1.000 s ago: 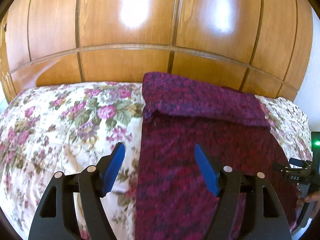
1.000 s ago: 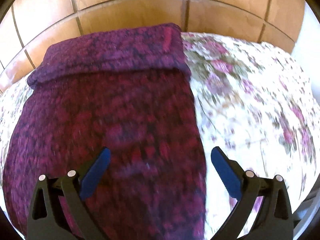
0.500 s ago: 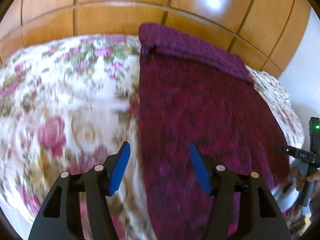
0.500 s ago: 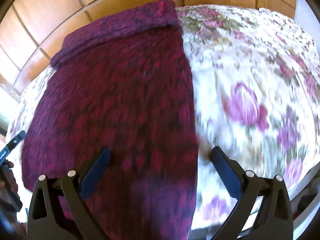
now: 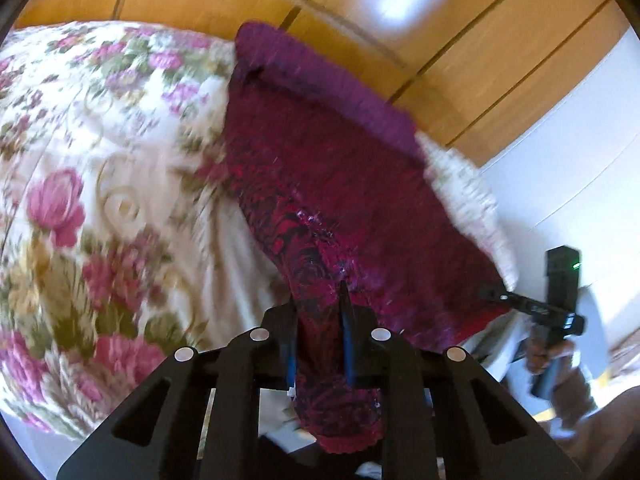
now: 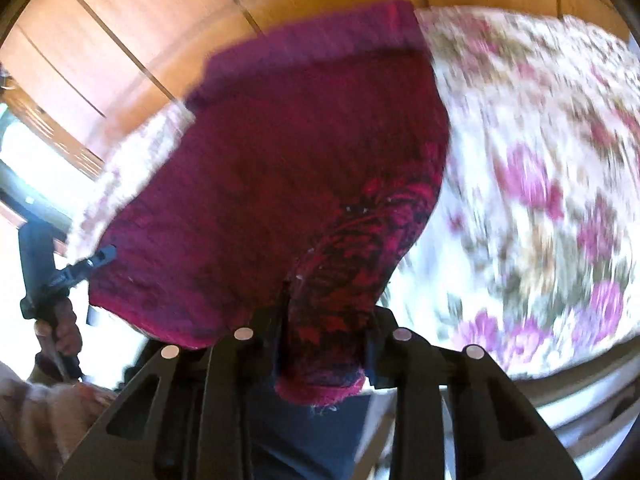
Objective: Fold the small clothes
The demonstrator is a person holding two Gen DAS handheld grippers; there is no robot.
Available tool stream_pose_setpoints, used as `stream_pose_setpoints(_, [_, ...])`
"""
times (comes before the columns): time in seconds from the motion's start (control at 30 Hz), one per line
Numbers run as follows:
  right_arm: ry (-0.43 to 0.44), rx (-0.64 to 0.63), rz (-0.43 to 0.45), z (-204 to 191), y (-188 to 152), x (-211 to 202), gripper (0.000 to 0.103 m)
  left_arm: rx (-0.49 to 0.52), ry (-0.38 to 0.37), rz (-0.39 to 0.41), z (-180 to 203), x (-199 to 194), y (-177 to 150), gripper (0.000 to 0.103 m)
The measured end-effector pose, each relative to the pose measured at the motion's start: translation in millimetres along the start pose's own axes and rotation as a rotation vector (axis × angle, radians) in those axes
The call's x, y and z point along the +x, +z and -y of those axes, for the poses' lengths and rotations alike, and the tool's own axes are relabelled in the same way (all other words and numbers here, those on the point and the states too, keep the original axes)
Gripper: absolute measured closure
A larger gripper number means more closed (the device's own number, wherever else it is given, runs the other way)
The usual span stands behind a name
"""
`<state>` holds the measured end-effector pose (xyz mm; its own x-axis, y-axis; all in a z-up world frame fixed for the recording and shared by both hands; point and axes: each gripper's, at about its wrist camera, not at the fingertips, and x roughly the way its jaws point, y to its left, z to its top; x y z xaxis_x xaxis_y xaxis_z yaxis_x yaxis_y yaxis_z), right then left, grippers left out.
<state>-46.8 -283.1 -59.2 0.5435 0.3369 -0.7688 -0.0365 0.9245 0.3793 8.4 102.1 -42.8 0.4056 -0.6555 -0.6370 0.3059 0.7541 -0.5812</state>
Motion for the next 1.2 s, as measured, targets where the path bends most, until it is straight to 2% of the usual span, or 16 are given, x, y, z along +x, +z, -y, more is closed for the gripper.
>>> stream_pose_setpoints(0.17, [0.075,0.082,0.144,6.8,49.3,-9.7,0.077,-0.055,-0.092,0.059,2.3,-0.4,44.2,0.088])
stream_pose_setpoints(0.27, [0.062,0.137,0.187,16.6,82.0,2.0,0.078,-0.103,-0.109,0.074,-3.6,12.8,76.8,0.088])
stream_pose_setpoints(0.37, [0.037,0.168,0.196,25.8,116.1,13.9,0.078,-0.119,-0.102,0.079,-4.8,30.5,108.7,0.088])
stream_pose_setpoints(0.47, [0.013,0.203,0.187,37.2,146.0,32.0,0.078,-0.157,-0.086,0.052,-10.6,53.2,135.8,0.088])
stream_pose_setpoints(0.53, [-0.003,0.221,0.171,43.3,162.0,47.2,0.078,-0.211,-0.086,0.037,-20.3,67.9,152.2,0.088])
stream_pose_setpoints(0.57, [-0.011,0.231,0.164,46.6,166.8,52.5,0.077,-0.247,-0.097,0.030,-25.5,74.8,160.7,0.086])
stream_pose_setpoints(0.63, [-0.020,0.254,0.156,53.9,175.2,66.4,0.074,-0.307,-0.098,0.025,-32.6,81.9,172.5,0.077])
stream_pose_setpoints(0.67, [-0.016,0.270,0.156,58.9,180.0,73.4,0.065,-0.327,-0.107,0.022,-35.6,84.3,177.3,0.071])
stream_pose_setpoints(0.7, [0.005,0.293,0.154,63.1,181.0,76.4,0.057,-0.344,-0.115,0.023,-37.6,84.6,180.1,0.062])
stream_pose_setpoints(0.73, [0.039,0.328,0.168,69.4,182.5,76.4,0.034,-0.363,-0.126,0.032,-40.1,83.1,182.5,0.050])
stream_pose_setpoints(0.77, [0.038,0.346,0.203,73.0,182.8,71.6,0.014,-0.384,-0.136,0.061,-42.8,78.4,184.7,0.043])
stream_pose_setpoints(0.8, [0.033,0.347,0.249,75.5,182.2,63.6,0.011,-0.393,-0.142,0.087,-45.8,72.0,184.7,0.034])
stream_pose_setpoints(0.9, [0.064,0.351,0.272,84.0,177.4,50.8,0.010,-0.423,-0.155,0.157,-61.8,49.7,185.2,0.029])
stream_pose_setpoints(1.0, [0.024,0.299,0.269,84.4,164.3,43.2,0.010,-0.359,-0.068,0.209,-71.2,30.3,179.3,0.028])
stream_pose_setpoints(1.1, [-0.040,0.247,0.224,86.2,141.7,47.4,0.010,-0.215,0.024,0.162,-67.3,33.1,153.6,0.028])
stream_pose_setpoints(1.2, [-0.073,0.221,0.161,87.8,118.2,62.1,0.021,-0.134,0.018,0.084,-61.5,53.7,123.4,0.028])
